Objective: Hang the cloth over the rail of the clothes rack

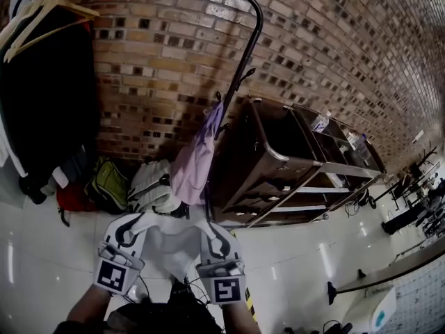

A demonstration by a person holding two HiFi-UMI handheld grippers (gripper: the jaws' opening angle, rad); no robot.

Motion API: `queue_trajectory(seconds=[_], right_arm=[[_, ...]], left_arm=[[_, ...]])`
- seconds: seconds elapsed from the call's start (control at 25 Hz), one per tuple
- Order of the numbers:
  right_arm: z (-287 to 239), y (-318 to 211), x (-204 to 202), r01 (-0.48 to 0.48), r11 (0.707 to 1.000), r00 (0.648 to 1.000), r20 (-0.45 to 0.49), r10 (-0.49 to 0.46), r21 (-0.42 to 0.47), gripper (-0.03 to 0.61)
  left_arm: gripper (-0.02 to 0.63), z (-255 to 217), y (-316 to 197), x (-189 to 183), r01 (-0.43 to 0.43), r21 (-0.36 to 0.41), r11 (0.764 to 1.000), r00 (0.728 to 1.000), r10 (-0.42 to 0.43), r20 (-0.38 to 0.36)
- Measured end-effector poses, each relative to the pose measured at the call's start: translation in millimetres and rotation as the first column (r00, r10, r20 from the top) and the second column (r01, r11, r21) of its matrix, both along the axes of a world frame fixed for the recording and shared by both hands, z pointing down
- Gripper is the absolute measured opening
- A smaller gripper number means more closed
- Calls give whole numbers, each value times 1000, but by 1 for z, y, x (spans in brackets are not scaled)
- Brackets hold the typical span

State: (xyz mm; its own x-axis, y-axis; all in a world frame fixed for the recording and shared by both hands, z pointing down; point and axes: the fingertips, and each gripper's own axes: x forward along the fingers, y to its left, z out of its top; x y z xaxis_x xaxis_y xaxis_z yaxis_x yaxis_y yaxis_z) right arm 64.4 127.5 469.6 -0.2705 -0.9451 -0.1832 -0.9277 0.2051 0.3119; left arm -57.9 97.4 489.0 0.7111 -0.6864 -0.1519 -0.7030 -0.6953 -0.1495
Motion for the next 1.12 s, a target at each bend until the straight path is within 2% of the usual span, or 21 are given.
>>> queue_trajectory(seconds=[0.36, 0.68, 0.8, 0.92, 1.12], right_arm=[[-5, -76, 68, 10, 1000, 1000, 6, -10, 20, 12], [-33, -139, 138, 9, 998, 1000, 13, -10, 68, 12], [-43, -158, 155, 27, 995, 1000, 13, -28, 92, 12], [-50, -177, 168, 39, 994, 999, 13, -40, 102, 12], [-57, -207, 192, 46, 995, 999, 22, -48, 85, 12]], left_arm=[[43, -3, -71, 78, -16, 16, 1000, 1000, 15, 11], [43, -32, -131, 157, -21, 80, 997, 1000, 21, 3], [41, -46, -142, 188, -52, 120, 991, 997, 58, -45], [41, -51, -155, 214, -34, 163, 986, 999, 39, -31], [41, -57, -187, 239, -17, 134, 991, 999, 22, -33]])
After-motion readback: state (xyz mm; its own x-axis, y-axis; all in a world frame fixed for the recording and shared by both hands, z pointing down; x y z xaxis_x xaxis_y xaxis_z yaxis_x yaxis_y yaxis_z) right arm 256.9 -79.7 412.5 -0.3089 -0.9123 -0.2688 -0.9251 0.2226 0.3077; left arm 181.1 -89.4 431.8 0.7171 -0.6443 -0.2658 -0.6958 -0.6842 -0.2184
